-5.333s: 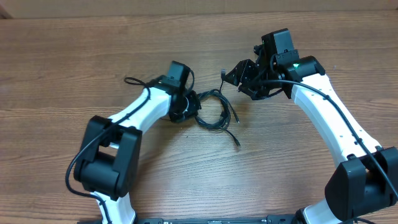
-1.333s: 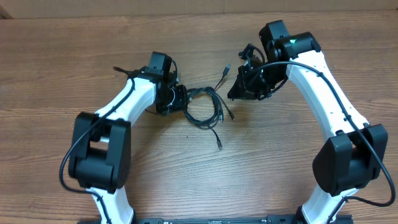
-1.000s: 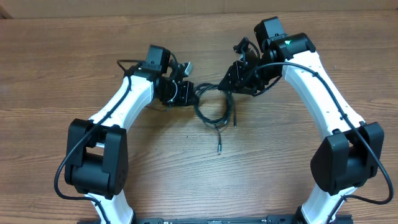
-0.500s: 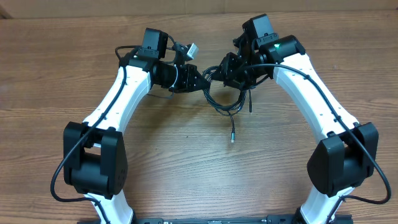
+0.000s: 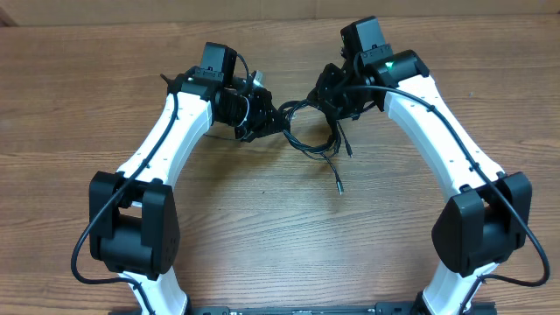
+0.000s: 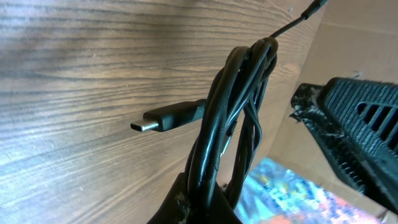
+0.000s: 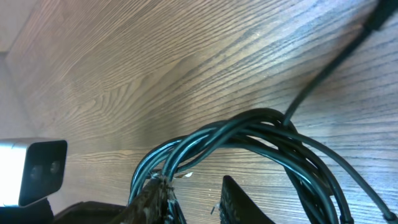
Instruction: Untangle cables
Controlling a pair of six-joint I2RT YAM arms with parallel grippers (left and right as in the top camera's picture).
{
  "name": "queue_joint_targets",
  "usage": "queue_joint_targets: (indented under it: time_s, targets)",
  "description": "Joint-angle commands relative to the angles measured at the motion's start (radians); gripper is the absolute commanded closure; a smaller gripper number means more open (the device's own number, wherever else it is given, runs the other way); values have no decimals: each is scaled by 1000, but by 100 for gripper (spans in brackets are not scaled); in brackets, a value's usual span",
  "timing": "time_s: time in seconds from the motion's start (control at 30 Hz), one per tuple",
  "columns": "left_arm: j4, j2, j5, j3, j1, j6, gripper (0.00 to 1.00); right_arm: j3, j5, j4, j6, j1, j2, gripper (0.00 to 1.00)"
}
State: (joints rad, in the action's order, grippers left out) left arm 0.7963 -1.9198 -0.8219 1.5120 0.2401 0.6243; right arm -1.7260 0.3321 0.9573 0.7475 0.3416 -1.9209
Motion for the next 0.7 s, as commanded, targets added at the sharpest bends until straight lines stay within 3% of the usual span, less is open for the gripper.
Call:
queue_joint_targets:
  time_s: [0.0,0.67]
  targets:
    - [-11,34,-40,29,-4,76,96,14,-17,-7,39,0,-26,75]
    - [-11,33,-44,29,27,27,96,17,-16,-62,67,53,-158,75]
